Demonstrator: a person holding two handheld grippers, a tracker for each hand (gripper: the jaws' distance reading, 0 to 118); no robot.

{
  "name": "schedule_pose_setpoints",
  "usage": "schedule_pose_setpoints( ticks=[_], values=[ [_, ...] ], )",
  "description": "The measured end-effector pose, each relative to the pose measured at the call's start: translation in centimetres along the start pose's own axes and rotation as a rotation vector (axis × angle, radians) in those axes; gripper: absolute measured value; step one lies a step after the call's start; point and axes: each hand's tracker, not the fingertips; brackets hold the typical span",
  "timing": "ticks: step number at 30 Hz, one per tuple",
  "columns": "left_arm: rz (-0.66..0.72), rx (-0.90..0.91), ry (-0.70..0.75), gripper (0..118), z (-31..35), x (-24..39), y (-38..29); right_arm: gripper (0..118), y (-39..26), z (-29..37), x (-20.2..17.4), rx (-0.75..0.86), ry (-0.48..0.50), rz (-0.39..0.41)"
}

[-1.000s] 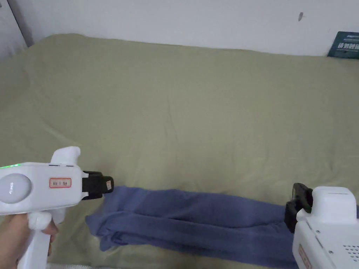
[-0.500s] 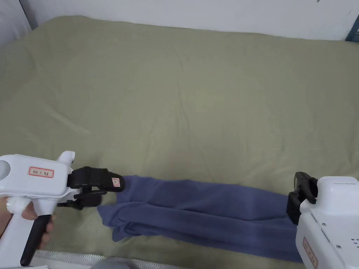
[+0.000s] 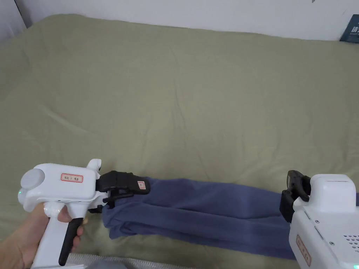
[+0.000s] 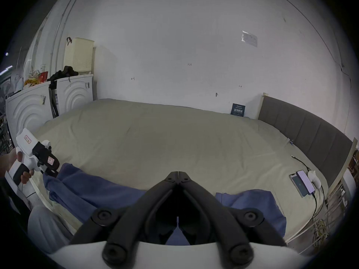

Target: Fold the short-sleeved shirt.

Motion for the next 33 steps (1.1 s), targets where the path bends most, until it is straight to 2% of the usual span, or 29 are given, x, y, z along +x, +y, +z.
schedule_pose_setpoints(
  ticks=[1, 2, 3, 5, 11, 16, 19, 24, 28, 33],
  values=[
    [0.0, 0.014, 0.038, 74, 0.0, 0.2, -0.2, 0, 0.0, 0.1, 0.1, 0.0, 0.001, -0.003],
    [0.009, 0.02, 0.092, 19, -0.1, 0.2, -0.4, 0, 0.1, 0.2, 0.2, 0.001, 0.002, -0.004],
    [0.009, 0.04, 0.156, 11, -0.2, 0.0, -0.8, 0, 0.2, 0.4, 0.4, 0.003, 0.003, -0.005],
    [0.029, 0.041, 0.121, 11, 0.6, -0.2, -1.0, 0, 0.5, 0.7, 0.8, 0.009, 0.004, -0.007],
    [0.078, 0.191, 0.17, 11, 5.8, 1.0, -2.0, 0, 1.3, 1.4, 2.3, 0.028, -0.003, -0.009],
    [0.036, 0.284, 0.288, 11, 12.0, 2.8, -2.1, 0, 1.2, 1.3, 3.0, 0.043, -0.008, -0.003],
    [-0.006, 0.276, 0.335, 11, 12.8, 5.2, -3.0, 0, 1.1, 1.4, 3.4, 0.054, -0.008, -0.013],
    [-0.16, 0.239, 0.39, 11, 9.2, 11.3, -3.7, 0, 1.2, 2.0, 4.1, 0.065, -0.013, -0.035],
    [-0.297, 0.153, 0.422, 11, 3.6, 15.8, -4.2, 0, 1.4, 3.2, 5.0, 0.085, -0.037, -0.023],
    [-0.383, 0.06, 0.456, 11, -4.1, 18.8, -4.8, 0, 0.9, 4.3, 6.7, 0.081, -0.063, -0.028]
  ],
)
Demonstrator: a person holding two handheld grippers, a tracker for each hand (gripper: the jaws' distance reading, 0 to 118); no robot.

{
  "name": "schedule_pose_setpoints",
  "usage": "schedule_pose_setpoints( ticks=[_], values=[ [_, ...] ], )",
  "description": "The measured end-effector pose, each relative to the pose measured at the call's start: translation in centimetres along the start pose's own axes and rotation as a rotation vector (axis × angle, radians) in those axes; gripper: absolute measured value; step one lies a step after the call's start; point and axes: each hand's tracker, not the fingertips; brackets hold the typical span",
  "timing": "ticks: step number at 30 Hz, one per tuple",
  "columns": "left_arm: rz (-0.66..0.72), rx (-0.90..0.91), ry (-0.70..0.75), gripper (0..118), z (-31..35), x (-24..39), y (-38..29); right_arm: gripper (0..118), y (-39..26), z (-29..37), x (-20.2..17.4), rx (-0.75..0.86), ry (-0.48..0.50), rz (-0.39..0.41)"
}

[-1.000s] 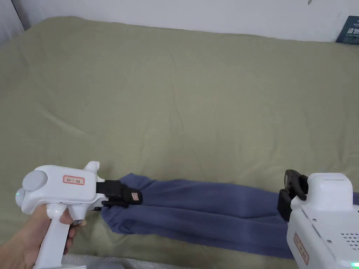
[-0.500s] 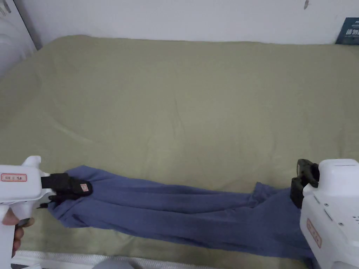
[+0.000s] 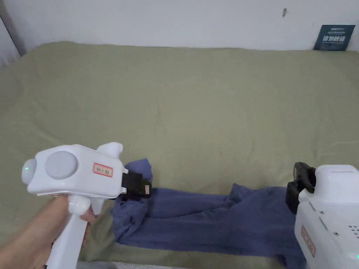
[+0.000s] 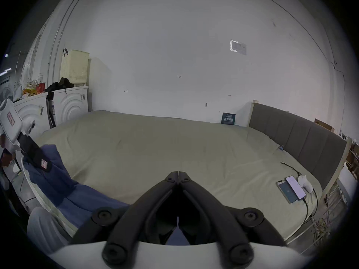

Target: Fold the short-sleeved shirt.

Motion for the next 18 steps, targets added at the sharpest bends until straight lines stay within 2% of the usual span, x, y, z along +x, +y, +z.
schedule_pose_setpoints(
  ticks=[6, 7, 8, 9, 10, 11, 12, 13, 15, 16, 17, 18],
  values=[
    [-0.038, -0.099, -0.022, 12, -7.9, 4.0, 0.0, 0, -1.2, 0.4, 1.9, -0.028, -0.045, -0.015],
    [-0.045, -0.103, -0.01, 18, -9.4, 4.5, -0.2, 0, -1.4, 0.4, 2.2, -0.036, -0.051, -0.014],
    [-0.064, -0.116, -0.007, 48, -10.4, 4.7, -0.3, 0, -1.5, 0.4, 2.4, -0.041, -0.055, -0.014],
    [-0.068, -0.146, -0.032, 48, -11.6, 4.8, -0.5, 0, -1.7, 0.4, 2.7, -0.047, -0.063, -0.015],
    [-0.065, -0.163, -0.084, 62, -12.4, 4.4, -0.6, 0, -1.9, 0.3, 2.9, -0.052, -0.069, -0.015],
    [-0.04, -0.158, -0.118, 97, -12.7, 4.6, -0.7, 0, -2.0, 0.2, 3.1, -0.057, -0.074, -0.015],
    [0.002, -0.111, -0.123, 117, -12.2, 4.3, -0.8, 0, -2.1, 0.1, 3.3, -0.068, -0.08, -0.018],
    [0.036, -0.064, -0.125, 118, -11.5, 3.8, -0.6, 0, -2.2, 0.1, 3.5, -0.073, -0.082, -0.022],
    [0.093, -0.029, -0.188, 104, -9.5, 2.6, -0.2, 0, -2.4, 0.1, 3.6, -0.076, -0.088, -0.028],
    [0.113, -0.002, -0.214, 91, -8.3, 1.7, -0.2, 0, -2.4, -0.1, 3.6, -0.081, -0.085, -0.032],
    [0.122, 0.023, -0.228, 62, -7.3, 0.8, -0.4, 0, -2.4, -0.1, 3.5, -0.083, -0.081, -0.035],
    [0.131, 0.053, -0.224, 26, -6.4, -0.2, -0.5, 0, -2.4, -0.3, 3.4, -0.083, -0.078, -0.038]
  ],
)
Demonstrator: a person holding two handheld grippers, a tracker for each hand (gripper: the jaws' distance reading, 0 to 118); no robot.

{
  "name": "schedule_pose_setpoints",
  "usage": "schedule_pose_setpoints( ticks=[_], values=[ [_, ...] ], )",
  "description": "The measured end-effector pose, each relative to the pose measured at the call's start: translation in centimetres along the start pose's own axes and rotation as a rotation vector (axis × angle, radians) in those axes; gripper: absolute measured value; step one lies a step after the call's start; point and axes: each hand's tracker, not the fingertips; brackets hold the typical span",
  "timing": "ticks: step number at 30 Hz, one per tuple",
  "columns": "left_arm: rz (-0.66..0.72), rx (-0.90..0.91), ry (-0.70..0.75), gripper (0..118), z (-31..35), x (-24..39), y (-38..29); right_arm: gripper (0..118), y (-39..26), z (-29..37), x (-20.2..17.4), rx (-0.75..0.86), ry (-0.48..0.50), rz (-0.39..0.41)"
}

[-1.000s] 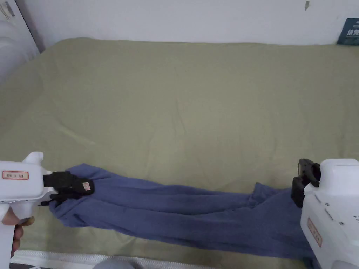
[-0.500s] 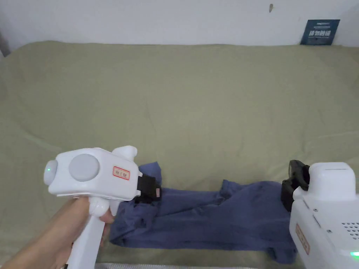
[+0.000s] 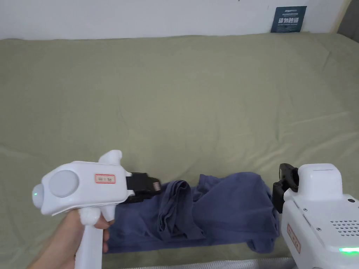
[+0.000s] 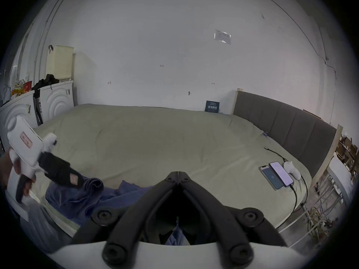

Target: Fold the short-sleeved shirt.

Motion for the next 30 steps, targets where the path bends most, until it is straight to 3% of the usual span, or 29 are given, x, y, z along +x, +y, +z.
schedule_pose_setpoints(
  ticks=[1, 7, 13, 17, 19, 24, 27, 30],
  values=[
    [0.021, 0.042, 0.028, 0, 1.2, 0.2, -0.1, 0, 0.0, -0.1, -0.2, 0.0, 0.005, -0.002],
    [0.028, -0.073, 0.032, 0, 1.1, -2.2, -1.4, 0, -0.1, -0.7, -1.5, -0.012, 0.049, 0.001],
    [0.018, -0.217, -0.016, 0, -7.1, -0.7, -3.4, 0, -0.2, -0.6, -1.6, -0.024, 0.054, 0.017],
    [0.036, -0.219, -0.019, 0, -10.8, 1.6, -4.4, 0, -0.6, -0.7, -1.0, -0.041, 0.042, 0.016],
    [-0.061, -0.199, 0.046, 0, -11.4, 2.0, -4.8, 0, -0.9, -1.0, -0.8, -0.053, 0.037, 0.018],
    [-0.049, -0.197, 0.011, 0, -7.7, 1.9, -4.3, 0, -1.0, -1.1, -0.7, -0.067, 0.036, 0.018],
    [-0.113, -0.115, 0.007, 0, -2.5, 0.8, -3.0, 0, -0.7, -1.2, -1.2, -0.061, 0.044, 0.027],
    [-0.081, -0.051, 0.038, 0, 2.6, -1.8, -1.8, 0, -0.5, -1.2, -2.2, -0.047, 0.06, 0.028]
  ],
)
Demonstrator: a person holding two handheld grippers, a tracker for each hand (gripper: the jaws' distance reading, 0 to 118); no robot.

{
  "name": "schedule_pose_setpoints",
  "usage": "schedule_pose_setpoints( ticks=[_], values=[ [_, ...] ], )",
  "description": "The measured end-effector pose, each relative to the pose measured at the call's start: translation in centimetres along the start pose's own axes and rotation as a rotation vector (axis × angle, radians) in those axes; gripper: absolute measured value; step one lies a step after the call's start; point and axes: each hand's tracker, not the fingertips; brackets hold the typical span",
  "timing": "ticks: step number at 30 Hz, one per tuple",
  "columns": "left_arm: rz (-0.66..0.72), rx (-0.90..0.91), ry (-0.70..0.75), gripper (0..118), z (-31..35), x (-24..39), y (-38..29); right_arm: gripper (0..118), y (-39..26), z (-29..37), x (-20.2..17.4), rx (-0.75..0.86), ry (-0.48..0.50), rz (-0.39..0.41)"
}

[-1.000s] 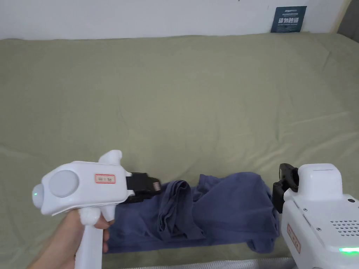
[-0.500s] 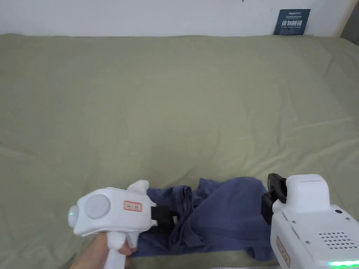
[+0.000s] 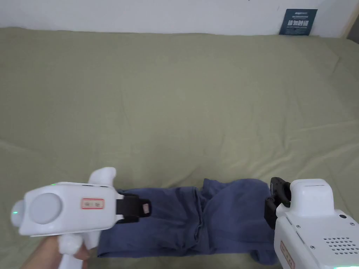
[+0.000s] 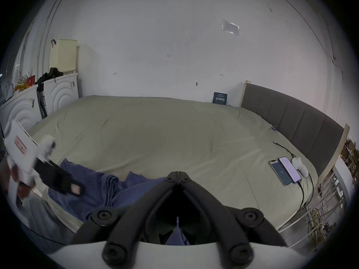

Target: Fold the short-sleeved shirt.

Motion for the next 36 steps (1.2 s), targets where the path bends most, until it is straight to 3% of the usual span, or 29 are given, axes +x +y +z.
schedule_pose_setpoints(
  ticks=[5, 10, 11, 12, 13, 14, 16, 22, 24, 25, 27, 28, 29, 36],
  values=[
    [0.064, 0.045, 0.09, 0, 4.5, -5.5, 0.2, 0, 0.2, -0.2, -2.1, 0.019, 0.034, 0.015],
    [0.124, 0.001, -0.023, 3, 4.1, -8.5, 0.0, 0, 0.3, -0.2, -3.6, 0.018, 0.057, 0.035],
    [0.135, -0.001, -0.042, 15, 3.7, -8.7, 0.0, 0, 0.4, -0.2, -3.7, 0.016, 0.059, 0.037],
    [0.147, 0.0, -0.053, 45, 3.2, -9.1, 0.1, 0, 0.4, -0.2, -3.9, 0.013, 0.059, 0.043],
    [0.15, 0.003, -0.098, 85, 2.5, -9.4, 0.1, 0, 0.3, -0.2, -3.9, 0.012, 0.058, 0.048],
    [0.166, -0.014, -0.133, 118, 1.9, -9.8, 0.1, 0, 0.3, -0.2, -3.9, 0.011, 0.057, 0.051],
    [0.219, -0.005, -0.192, 113, 0.6, -10.2, -0.1, 0, 0.3, -0.2, -3.9, 0.005, 0.054, 0.059],
    [0.261, -0.005, -0.296, 112, -2.6, -10.4, 0.3, 0, 0.5, -0.2, -3.4, -0.002, 0.028, 0.068],
    [0.327, -0.032, -0.329, 104, -3.5, -10.4, 0.5, 0, 0.6, -0.2, -3.2, -0.002, 0.025, 0.068],
    [0.285, -0.035, -0.225, 89, -3.9, -10.1, 0.3, 0, 0.7, -0.2, -3.1, 0.0, 0.023, 0.067],
    [0.207, -0.058, -0.105, 19, -4.5, -9.7, -0.1, 0, 0.9, -0.1, -3.0, 0.006, 0.017, 0.067],
    [0.259, -0.046, -0.168, 11, -4.1, -10.1, -0.1, 0, 1.1, 0.0, -2.9, 0.009, 0.017, 0.064],
    [0.311, -0.021, -0.209, 11, -3.3, -10.2, -0.1, 0, 1.2, 0.1, -2.8, 0.011, 0.019, 0.062],
    [0.274, 0.142, -0.027, 10, 5.9, -10.4, 0.4, 0, 2.1, 0.2, -2.6, 0.049, 0.038, 0.057]
  ],
)
